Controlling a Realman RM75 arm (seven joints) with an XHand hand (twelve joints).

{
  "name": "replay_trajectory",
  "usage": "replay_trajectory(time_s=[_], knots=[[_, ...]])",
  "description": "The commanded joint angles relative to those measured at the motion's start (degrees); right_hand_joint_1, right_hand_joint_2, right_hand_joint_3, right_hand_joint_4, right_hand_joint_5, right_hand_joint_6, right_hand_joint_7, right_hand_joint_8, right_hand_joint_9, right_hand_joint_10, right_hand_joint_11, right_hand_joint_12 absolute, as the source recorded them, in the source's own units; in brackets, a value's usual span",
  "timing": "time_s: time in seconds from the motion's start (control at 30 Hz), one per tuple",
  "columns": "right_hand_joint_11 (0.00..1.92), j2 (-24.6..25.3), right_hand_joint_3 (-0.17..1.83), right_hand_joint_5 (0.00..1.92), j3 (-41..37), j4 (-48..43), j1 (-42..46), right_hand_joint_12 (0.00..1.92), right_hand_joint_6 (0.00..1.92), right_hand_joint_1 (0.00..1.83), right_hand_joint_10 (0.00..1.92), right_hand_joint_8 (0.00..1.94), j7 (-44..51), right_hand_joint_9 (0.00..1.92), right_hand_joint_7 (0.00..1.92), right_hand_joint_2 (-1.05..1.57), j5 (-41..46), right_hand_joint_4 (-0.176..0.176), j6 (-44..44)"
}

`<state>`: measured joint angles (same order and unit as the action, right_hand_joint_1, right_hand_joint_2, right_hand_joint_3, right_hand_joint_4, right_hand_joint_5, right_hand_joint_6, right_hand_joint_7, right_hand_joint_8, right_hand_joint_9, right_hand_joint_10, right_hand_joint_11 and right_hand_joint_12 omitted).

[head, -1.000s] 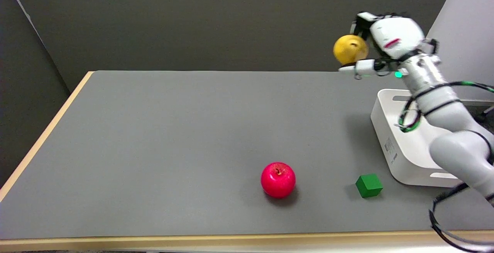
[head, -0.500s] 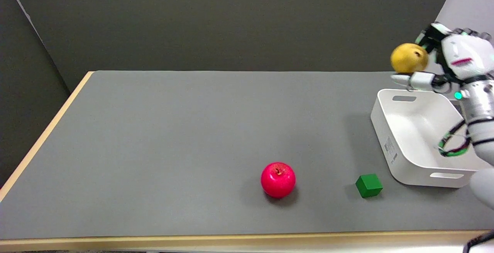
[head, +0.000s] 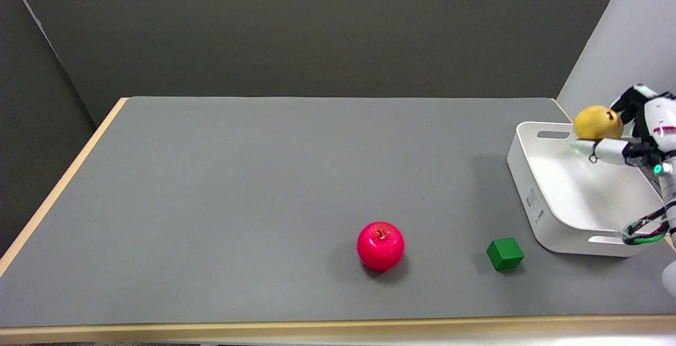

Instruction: Place the yellow pear into the white box.

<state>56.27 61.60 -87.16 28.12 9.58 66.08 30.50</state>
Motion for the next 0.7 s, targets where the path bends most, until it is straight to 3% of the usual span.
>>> replay_trajectory(time_s=[0.03, 0.17, 0.3, 0.33, 0.4, 0.47, 0.53, 0.7], knots=[[0.62, -1.5, 0.78, 0.71, 7.33, 9.34, -1.4, 1.91, 1.53, 1.2, 1.69, 1.41, 0.92, 0.89, 0.94, 0.85, 7.13, -0.067, 2.19], [0.63, -1.51, 0.79, 0.71, 7.4, 9.32, -1.35, 1.91, 1.54, 1.19, 1.69, 1.42, 0.92, 0.89, 0.94, 0.84, 7.08, -0.061, 2.23], [0.61, -1.35, 0.69, 0.71, 7.58, 8.7, -0.5, 1.91, 1.53, 1.18, 1.69, 1.4, 0.36, 0.89, 0.9, 0.9, 6.77, -0.026, 2.45], [0.55, -1.35, 0.67, 0.66, 7.64, 8.68, -0.42, 1.9, 1.44, 1.15, 1.63, 1.32, 0.36, 0.85, 0.86, 0.89, 6.89, -0.012, 2.51], [0.24, -1.54, 0.93, 0.39, 7.64, 8.54, -0.26, 1.83, 0.92, 0.97, 1.25, 0.85, 0.36, 0.62, 0.64, 0.68, 6.95, 0.063, 2.41], [0.21, -1.85, 0.99, 0.2, 7.64, 8.52, -0.18, 1.38, 0.48, 0.74, 0.69, 0.35, 0.31, 0.23, 0.2, 0.6, 6.91, 0.054, 2.35], [0.0, -1.92, 0.95, 0.04, 7.64, 8.46, -0.12, 0.97, 0.35, 0.61, 0.22, 0.05, -0.43, 0.0, 0.0, 0.55, 6.93, 0.052, 2.33], [0.0, -2.34, 0.88, 0.03, 7.81, 8.54, 0.13, 0.82, 0.22, 0.56, 0.0, 0.0, -6.0, 0.0, 0.0, 0.49, 6.14, 0.05, 2.11]])
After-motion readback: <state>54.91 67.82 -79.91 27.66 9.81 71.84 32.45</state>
